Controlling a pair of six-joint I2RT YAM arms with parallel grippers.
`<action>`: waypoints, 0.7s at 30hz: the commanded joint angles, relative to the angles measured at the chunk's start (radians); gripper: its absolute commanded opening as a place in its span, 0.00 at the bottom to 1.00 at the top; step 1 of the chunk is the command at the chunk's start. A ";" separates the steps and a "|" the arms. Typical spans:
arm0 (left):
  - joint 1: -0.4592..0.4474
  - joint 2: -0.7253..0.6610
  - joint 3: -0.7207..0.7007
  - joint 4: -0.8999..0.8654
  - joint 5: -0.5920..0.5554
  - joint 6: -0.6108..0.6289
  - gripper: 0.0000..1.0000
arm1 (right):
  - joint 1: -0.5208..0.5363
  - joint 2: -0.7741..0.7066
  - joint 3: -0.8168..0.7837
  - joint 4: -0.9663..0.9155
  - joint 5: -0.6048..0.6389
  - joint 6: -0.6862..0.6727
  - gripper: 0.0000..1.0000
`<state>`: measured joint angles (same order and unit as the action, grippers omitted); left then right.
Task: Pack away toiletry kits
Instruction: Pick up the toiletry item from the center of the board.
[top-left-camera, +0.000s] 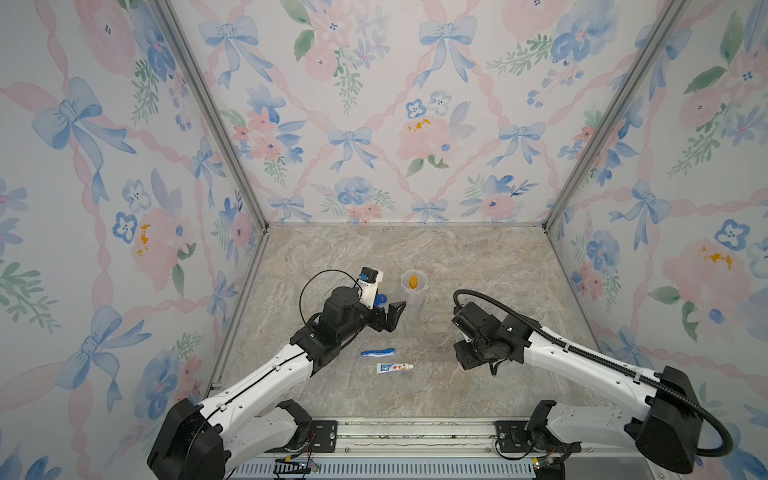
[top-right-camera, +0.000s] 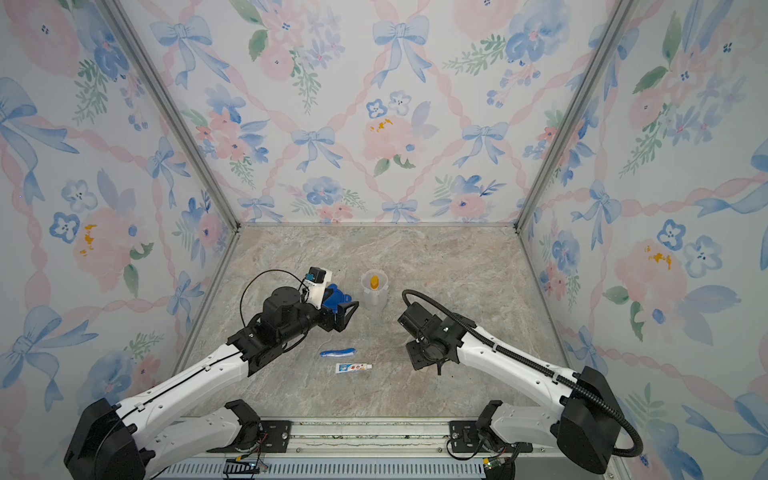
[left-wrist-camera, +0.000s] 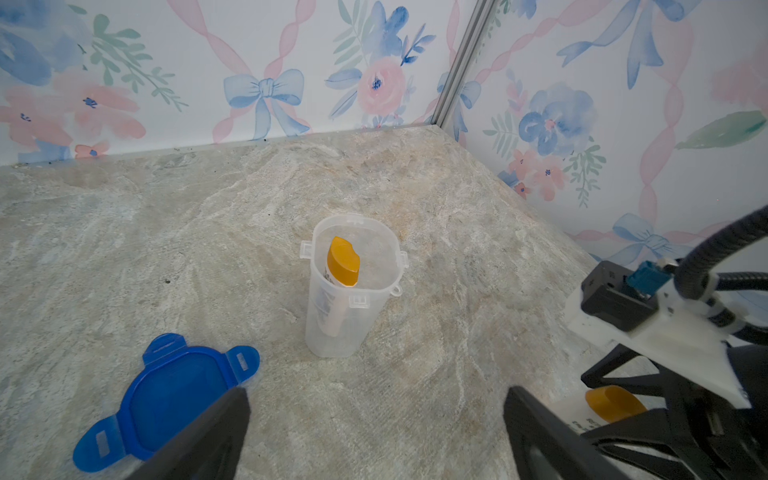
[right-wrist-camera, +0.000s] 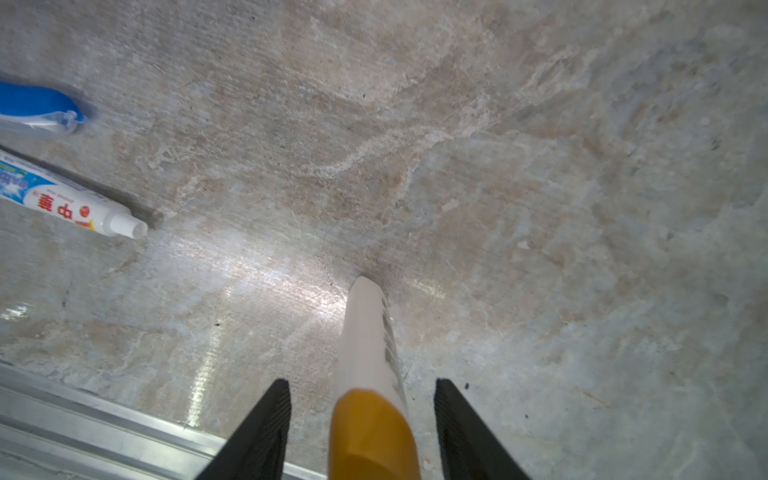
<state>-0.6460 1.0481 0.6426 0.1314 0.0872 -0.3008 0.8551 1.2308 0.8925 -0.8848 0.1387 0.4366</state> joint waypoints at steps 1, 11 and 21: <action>-0.005 -0.002 -0.015 0.010 0.010 -0.020 0.98 | 0.019 0.011 -0.003 -0.005 0.028 0.011 0.43; 0.006 0.009 -0.014 0.010 -0.006 -0.024 0.98 | 0.021 0.011 -0.010 -0.004 0.050 0.022 0.19; 0.040 0.011 -0.024 0.010 -0.037 -0.030 0.98 | -0.024 0.083 0.442 -0.105 0.039 -0.203 0.12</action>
<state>-0.6254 1.0569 0.6369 0.1326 0.0780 -0.3187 0.8505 1.2701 1.1275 -0.9665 0.1692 0.3603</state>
